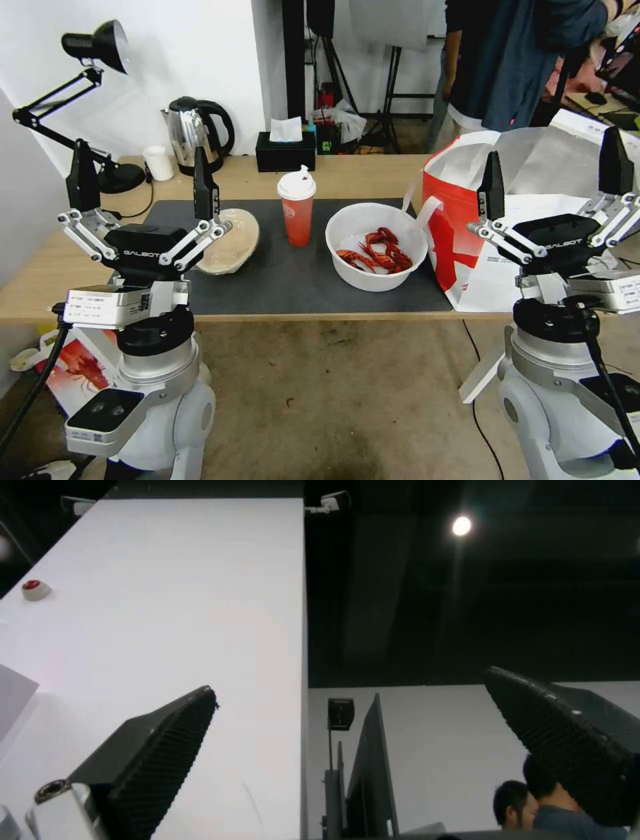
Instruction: Pick up the trash from the table and place it into the takeout bag.
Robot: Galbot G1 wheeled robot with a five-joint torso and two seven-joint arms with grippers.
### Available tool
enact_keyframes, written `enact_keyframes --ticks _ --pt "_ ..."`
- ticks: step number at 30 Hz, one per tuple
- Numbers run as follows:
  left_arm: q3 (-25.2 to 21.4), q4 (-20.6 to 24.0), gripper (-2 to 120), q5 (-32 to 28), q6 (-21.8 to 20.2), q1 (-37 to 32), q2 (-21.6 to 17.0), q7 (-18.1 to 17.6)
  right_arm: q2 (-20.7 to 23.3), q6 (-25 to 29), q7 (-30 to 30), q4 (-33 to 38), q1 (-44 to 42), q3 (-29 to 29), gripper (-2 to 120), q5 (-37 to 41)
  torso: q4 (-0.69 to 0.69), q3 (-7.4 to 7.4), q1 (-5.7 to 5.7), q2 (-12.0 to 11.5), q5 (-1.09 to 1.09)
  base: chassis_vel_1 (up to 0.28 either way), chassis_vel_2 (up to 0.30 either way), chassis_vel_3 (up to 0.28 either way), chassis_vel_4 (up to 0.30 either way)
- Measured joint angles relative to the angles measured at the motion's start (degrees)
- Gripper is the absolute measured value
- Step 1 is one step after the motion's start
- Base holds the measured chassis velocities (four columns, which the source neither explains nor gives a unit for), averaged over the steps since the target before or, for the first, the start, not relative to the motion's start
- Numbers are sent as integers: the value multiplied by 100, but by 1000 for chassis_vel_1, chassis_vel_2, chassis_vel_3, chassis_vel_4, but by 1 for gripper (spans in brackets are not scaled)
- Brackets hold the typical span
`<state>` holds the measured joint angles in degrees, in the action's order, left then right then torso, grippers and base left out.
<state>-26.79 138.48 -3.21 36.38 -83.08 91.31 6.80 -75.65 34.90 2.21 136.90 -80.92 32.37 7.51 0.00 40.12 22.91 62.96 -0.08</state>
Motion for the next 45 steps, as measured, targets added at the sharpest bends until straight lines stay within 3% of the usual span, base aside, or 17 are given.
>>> enact_keyframes --ticks 17,25,39,45 --pt "-19 27 100 12 -3 -2 0 0 33 0 1 20 -8 9 100 11 0 0 0 0 0 0 0 0 0" --pt "-10 29 100 22 -6 -7 -1 -1 349 -320 42 126 40 -174 100 426 0 0 0 0 0 0 0 0 0" --pt "-11 28 100 44 -9 -21 -1 -1 1396 -1861 -312 198 678 -561 100 2073 0 0 0 0 0 0 0 0 0" --pt "-13 3 100 54 -15 -19 0 0 1943 -2906 -725 439 1125 -716 100 3107 0 0 0 0 1 0 0 0 0"
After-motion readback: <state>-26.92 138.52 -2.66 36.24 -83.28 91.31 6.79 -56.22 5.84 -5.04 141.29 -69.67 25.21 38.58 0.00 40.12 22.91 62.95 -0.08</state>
